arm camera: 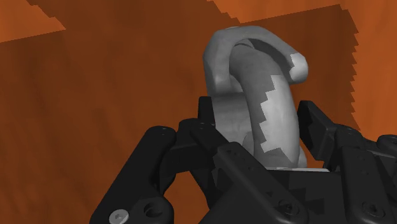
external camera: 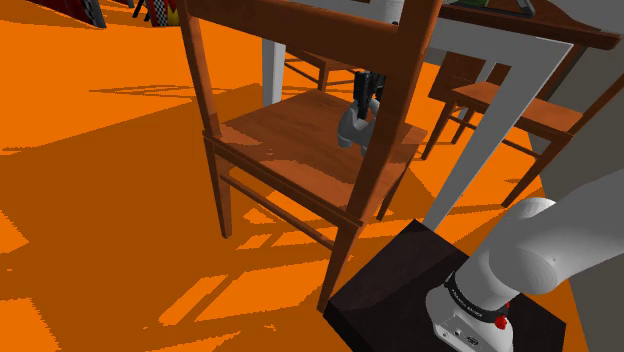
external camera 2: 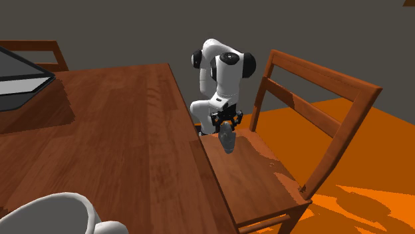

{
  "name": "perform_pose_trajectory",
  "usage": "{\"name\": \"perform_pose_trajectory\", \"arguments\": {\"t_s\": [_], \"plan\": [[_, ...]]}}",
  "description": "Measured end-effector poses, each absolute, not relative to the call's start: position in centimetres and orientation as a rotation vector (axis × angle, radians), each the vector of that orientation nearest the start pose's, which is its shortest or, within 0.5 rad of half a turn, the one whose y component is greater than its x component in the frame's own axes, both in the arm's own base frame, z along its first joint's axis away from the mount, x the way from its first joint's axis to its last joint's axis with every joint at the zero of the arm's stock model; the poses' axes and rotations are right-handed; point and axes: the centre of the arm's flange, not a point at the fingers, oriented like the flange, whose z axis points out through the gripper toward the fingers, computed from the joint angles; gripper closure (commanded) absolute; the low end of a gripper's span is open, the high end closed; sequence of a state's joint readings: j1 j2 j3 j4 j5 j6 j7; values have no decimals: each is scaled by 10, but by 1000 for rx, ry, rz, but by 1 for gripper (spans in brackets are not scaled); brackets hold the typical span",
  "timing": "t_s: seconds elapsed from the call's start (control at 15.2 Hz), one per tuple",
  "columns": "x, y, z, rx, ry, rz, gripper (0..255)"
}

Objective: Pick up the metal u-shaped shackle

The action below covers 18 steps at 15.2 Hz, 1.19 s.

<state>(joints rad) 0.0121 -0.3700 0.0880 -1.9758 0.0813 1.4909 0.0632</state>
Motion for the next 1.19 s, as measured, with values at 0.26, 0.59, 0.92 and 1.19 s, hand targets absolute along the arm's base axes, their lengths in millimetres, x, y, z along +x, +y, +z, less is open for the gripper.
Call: {"name": "perform_pose_trajectory", "arguments": {"t_s": [0.26,0.59,0.92,1.19], "plan": [[422,58,614,-3096,-47,189,255],[422,59,638,-3096,-48,191,255],[422,58,665,-3096,-47,191,255],[422,59,683,-3096,-48,191,255]]}}
